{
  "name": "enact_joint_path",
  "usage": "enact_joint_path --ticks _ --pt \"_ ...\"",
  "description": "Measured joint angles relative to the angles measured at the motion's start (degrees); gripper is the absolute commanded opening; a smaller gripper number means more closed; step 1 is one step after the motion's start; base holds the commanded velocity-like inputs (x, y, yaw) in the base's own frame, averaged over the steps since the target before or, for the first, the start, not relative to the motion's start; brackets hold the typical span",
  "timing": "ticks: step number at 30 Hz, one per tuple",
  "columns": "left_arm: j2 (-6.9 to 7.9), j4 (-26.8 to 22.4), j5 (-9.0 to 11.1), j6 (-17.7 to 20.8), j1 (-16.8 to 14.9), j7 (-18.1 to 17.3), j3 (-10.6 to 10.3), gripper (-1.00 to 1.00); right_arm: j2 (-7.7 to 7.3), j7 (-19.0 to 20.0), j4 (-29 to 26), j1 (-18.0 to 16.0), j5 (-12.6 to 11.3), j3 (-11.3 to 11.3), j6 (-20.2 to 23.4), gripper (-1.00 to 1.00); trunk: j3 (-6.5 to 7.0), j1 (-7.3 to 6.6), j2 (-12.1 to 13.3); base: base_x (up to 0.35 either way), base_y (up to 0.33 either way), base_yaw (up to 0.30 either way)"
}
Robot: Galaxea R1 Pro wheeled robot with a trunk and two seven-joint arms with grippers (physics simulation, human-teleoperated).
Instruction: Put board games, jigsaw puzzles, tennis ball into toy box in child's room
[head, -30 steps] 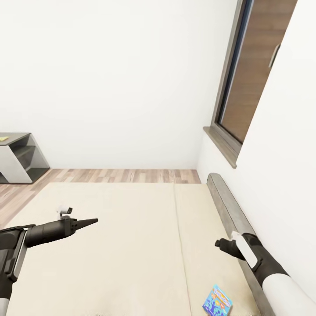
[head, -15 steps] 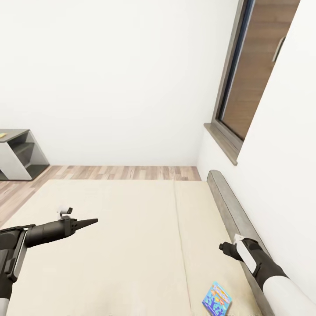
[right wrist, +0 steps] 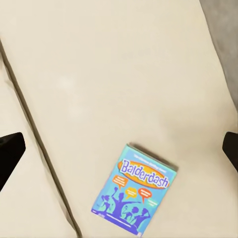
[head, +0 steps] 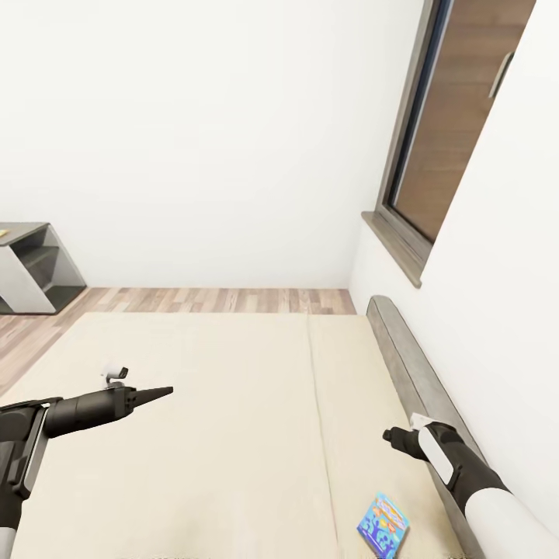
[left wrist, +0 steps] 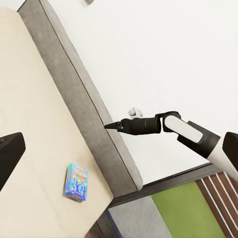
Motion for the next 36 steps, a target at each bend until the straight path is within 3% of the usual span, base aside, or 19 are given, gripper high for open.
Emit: enact_joint_path --ticks 36 --pt "-0.12 0.0 0.1 -0.1 0.0 0.0 -0.1 1.0 0.01 0.3 0.1 0.0 0.0 -0.1 0.0 1.0 -3.39 0.0 0.0 0.0 0.0 -0.004"
